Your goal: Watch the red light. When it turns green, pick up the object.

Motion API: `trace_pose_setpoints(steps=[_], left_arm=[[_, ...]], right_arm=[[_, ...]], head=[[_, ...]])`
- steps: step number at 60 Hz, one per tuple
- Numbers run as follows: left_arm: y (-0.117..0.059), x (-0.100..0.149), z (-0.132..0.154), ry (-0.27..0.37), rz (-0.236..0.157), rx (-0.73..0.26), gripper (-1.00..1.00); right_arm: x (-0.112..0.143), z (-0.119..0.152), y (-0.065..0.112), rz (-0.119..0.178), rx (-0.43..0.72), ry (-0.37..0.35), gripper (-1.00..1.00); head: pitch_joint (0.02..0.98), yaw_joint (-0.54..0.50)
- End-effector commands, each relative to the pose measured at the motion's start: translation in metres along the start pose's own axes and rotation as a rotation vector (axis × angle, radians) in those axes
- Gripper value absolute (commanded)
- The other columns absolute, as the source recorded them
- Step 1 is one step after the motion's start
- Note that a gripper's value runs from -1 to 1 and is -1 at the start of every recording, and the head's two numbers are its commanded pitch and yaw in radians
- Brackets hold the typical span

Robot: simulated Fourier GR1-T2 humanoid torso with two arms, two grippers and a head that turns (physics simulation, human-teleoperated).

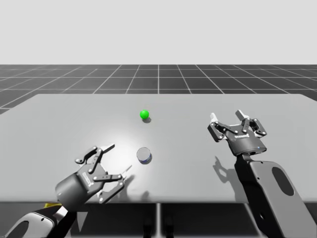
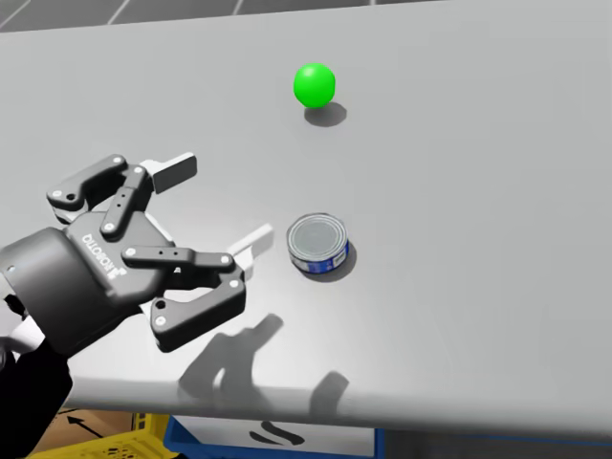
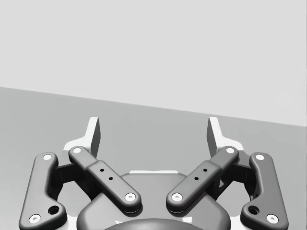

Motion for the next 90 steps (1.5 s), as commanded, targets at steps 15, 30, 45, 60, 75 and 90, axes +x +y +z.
trace_pose_setpoints(steps=[15, 30, 45, 60, 75, 90], left_arm=[[-0.027, -0.051, -0.049, 0.136, 0.033, -0.03, -1.0], [-0.03, -0.061, -0.076, 0.177, 0.053, -0.022, -1.0], [-0.023, -0.071, -0.102, 0.216, 0.079, 0.028, -1.0], [-0.021, -0.081, -0.107, 0.259, 0.118, 0.024, -0.94], [-0.024, -0.083, -0.106, 0.264, 0.121, -0.008, 0.98], [-0.026, -0.083, -0.105, 0.259, 0.113, -0.015, 1.0]], right_arm=[[0.0, 0.003, -0.002, 0.002, -0.013, -0.011, -1.0], [-0.001, 0.003, 0.0, 0.0, -0.009, -0.014, -1.0], [-0.001, 0.004, 0.0, -0.003, -0.007, -0.016, -1.0], [0.0, 0.005, -0.001, -0.01, -0.007, -0.017, -1.0], [0.001, 0.005, -0.002, -0.019, -0.005, -0.02, -1.0], [0.002, 0.004, -0.003, -0.021, -0.008, -0.022, -1.0]], head=[[0.871, 0.15], [0.874, 0.14], [0.878, 0.14], [0.877, 0.13], [0.87, 0.12], [0.768, 0.12]])
